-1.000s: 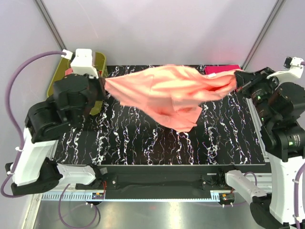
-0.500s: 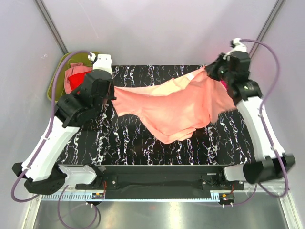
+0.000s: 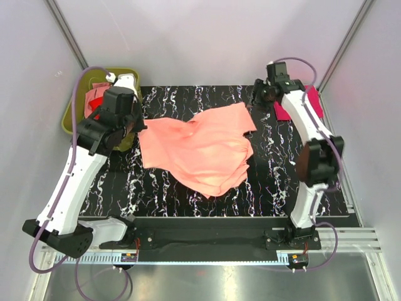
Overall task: Fold and stack the t-shirts
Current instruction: Flatten the tshirt out
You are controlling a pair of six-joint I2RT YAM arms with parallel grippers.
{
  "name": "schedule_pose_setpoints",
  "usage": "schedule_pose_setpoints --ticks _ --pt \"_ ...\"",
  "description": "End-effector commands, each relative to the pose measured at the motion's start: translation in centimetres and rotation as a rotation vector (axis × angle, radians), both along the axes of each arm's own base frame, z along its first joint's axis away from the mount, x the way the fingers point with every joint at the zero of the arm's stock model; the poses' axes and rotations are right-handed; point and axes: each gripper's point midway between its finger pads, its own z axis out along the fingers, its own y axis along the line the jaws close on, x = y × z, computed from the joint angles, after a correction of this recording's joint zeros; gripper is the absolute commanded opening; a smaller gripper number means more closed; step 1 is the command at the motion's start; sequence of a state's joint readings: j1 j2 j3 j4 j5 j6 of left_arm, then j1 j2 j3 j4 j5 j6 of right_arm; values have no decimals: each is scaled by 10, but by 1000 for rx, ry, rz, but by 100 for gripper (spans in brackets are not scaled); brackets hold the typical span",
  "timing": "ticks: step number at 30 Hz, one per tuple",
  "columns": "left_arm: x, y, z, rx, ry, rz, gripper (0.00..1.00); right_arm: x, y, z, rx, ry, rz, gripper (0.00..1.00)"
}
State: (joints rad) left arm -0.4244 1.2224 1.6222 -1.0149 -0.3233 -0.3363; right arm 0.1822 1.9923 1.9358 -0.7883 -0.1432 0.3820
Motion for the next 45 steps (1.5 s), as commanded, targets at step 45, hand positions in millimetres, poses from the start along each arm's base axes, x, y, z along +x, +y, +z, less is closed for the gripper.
schedule_pose_setpoints --ticks 45 --pt "-2 -36 -44 -121 13 -162 0 -161 24 -155 302 196 -325 38"
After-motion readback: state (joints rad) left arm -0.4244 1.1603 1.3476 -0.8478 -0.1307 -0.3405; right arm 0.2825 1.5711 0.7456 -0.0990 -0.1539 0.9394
